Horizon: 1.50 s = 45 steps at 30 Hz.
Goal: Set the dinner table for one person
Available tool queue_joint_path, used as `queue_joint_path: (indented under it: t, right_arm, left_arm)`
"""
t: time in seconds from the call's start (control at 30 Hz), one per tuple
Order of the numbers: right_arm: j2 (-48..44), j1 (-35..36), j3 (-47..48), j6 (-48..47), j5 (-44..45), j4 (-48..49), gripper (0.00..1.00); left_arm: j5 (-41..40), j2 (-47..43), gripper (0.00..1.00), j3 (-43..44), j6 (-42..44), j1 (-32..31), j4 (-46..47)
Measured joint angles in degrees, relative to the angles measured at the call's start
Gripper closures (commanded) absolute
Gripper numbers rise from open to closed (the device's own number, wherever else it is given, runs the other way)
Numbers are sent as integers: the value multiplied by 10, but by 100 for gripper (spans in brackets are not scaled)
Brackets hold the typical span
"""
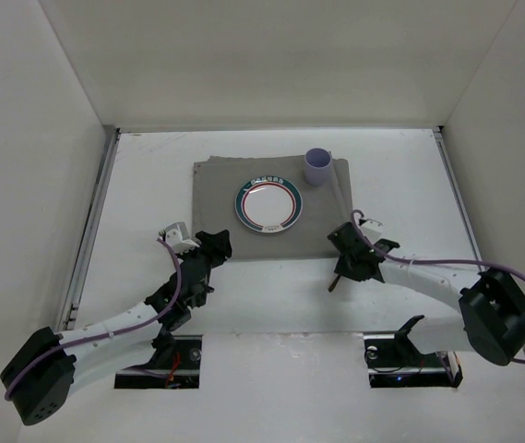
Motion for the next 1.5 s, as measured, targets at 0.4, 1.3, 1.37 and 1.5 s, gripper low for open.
queue_joint_path:
  t: [0.4, 1.3, 1.37, 1.5]
  right_arm:
    - [37, 0, 28, -18, -3, -12, 94]
    - [114, -63, 200, -227, -98, 45, 93]
    - [154, -75, 217, -252, -113, 64, 92]
    - [214, -94, 257, -289, -144, 83, 92]
  left_arm:
    - [0, -2, 52, 0, 0, 0, -2]
    - [0, 24, 52, 0, -1, 1, -3]
    - [0, 28, 52, 0, -1, 1, -3]
    - [0, 32, 52, 0, 0, 6, -4]
